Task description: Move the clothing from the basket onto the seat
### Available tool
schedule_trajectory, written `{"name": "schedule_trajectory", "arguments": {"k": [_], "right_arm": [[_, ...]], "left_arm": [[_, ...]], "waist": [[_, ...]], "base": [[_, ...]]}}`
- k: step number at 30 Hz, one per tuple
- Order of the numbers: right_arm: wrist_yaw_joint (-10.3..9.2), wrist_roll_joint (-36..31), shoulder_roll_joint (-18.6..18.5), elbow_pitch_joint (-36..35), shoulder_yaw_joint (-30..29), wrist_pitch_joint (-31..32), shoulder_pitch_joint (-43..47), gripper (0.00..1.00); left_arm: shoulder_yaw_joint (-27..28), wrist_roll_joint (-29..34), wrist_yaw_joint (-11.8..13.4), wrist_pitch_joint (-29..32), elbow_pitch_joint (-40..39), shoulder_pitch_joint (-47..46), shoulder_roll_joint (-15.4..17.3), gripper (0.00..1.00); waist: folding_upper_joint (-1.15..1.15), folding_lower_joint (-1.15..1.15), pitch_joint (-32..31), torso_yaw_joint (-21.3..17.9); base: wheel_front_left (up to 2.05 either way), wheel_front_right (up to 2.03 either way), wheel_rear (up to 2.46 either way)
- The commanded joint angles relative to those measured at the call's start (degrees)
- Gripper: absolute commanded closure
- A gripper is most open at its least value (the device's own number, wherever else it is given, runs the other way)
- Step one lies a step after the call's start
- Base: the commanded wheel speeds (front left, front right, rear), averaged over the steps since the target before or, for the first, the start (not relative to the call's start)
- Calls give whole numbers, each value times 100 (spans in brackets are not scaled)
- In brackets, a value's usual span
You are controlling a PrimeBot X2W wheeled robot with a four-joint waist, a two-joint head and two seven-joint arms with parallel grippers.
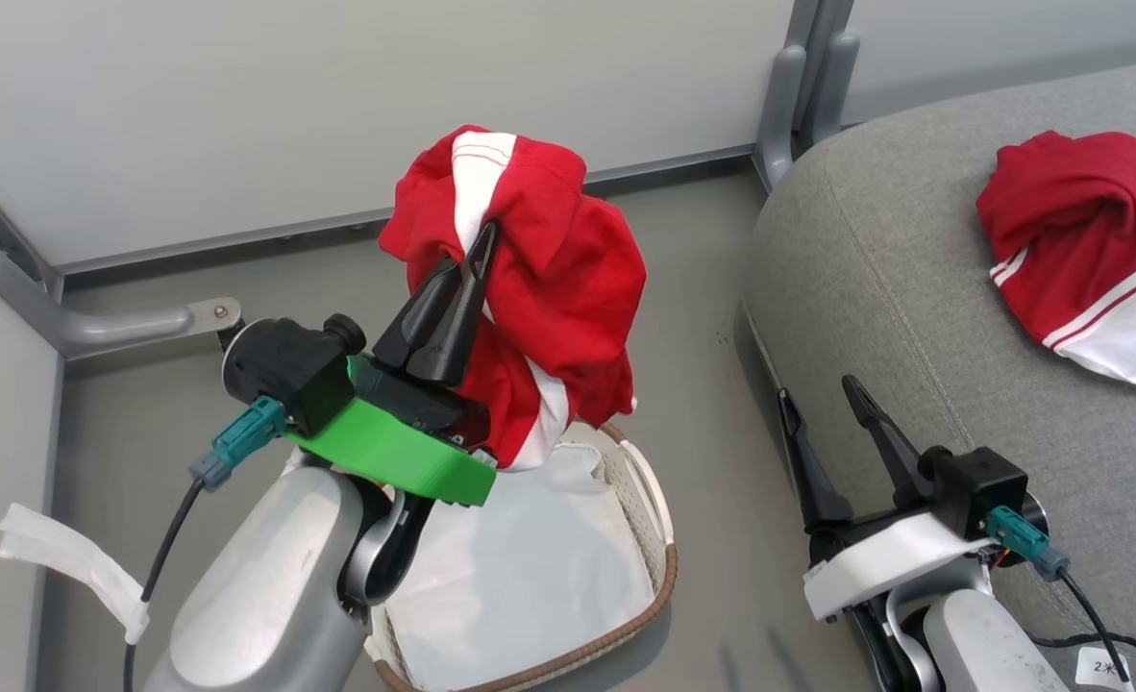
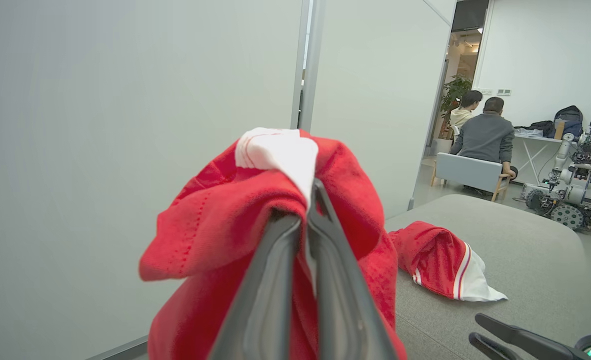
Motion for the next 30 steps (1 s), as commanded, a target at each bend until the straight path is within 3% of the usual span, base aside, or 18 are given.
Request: {"name": "schedule_trajectory", "arguments": {"k": [1, 8, 19, 30], "right_arm": [[-8, 41, -26, 13, 7, -10, 107, 0], [-8, -106, -22, -159, 264, -10, 145, 0], [-8, -48, -24, -785, 1763, -10, -568, 0], [-8, -513, -24, 175, 2168, -10, -1285, 0]], "left_arm": [[47, 38, -19, -21, -55, -5, -29, 100], [44, 71, -19, -22, -141, 76, -177, 100], [-104, 35, -19, -22, -92, 174, -305, 100], [-433, -65, -20, -22, -60, -4, -432, 100]], "waist": [[0, 1, -87, 24], [0, 1, -176, 52], [0, 1, -161, 148], [0, 1, -69, 354]], "base": [[0, 0, 0], [0, 0, 0], [0, 0, 0], [0, 0, 0]]}}
